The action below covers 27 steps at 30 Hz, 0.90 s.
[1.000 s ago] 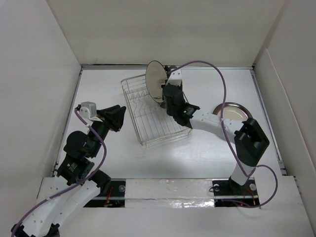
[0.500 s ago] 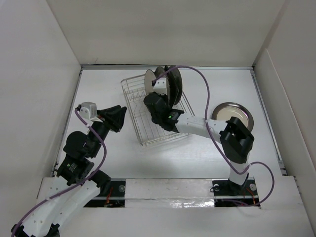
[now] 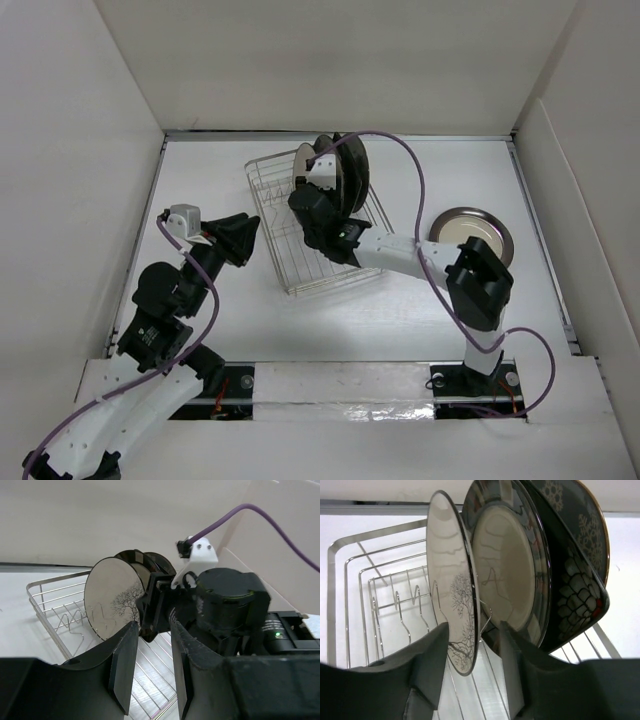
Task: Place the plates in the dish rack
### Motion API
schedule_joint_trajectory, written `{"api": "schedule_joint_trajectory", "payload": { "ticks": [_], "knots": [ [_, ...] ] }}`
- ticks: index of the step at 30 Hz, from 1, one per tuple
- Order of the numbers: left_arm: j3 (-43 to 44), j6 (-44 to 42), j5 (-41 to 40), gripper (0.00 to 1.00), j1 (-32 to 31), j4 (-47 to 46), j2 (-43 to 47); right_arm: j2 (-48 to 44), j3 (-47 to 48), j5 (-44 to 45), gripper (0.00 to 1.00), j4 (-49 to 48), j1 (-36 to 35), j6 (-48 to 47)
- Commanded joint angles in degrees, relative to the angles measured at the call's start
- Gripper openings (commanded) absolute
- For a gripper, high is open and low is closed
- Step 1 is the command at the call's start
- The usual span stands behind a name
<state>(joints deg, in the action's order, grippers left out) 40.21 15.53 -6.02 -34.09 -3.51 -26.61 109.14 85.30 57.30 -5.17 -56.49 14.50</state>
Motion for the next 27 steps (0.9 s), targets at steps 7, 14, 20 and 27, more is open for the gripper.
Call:
{"api": "schedule_joint_trajectory", "payload": {
  "ticks": [7, 14, 20, 27],
  "knots": [
    [0.3, 0.3, 1.4, 0.29, -0.4, -2.6, -0.1, -19.4, -7.5, -5.6, 0.60, -4.3, 3.6, 5.1],
    [0.2, 0.6, 2.2, 0.29, -0.4, -3.0, 1.2, -44.6, -36.3, -12.6, 0.00, -2.2, 22.1, 29.9],
    [0.2, 0.6, 3.0, 0.29, -0.4, -3.0, 2.1, -65.5, -61.5, -23.3, 0.27, 4.2, 49.2, 43.1],
    [0.3, 0.9, 3.8, 0.29, -0.4, -3.0, 2.3, -73.9, -69.1, -36.5, 0.71, 10.4, 69.0, 41.2]
  ]
}}
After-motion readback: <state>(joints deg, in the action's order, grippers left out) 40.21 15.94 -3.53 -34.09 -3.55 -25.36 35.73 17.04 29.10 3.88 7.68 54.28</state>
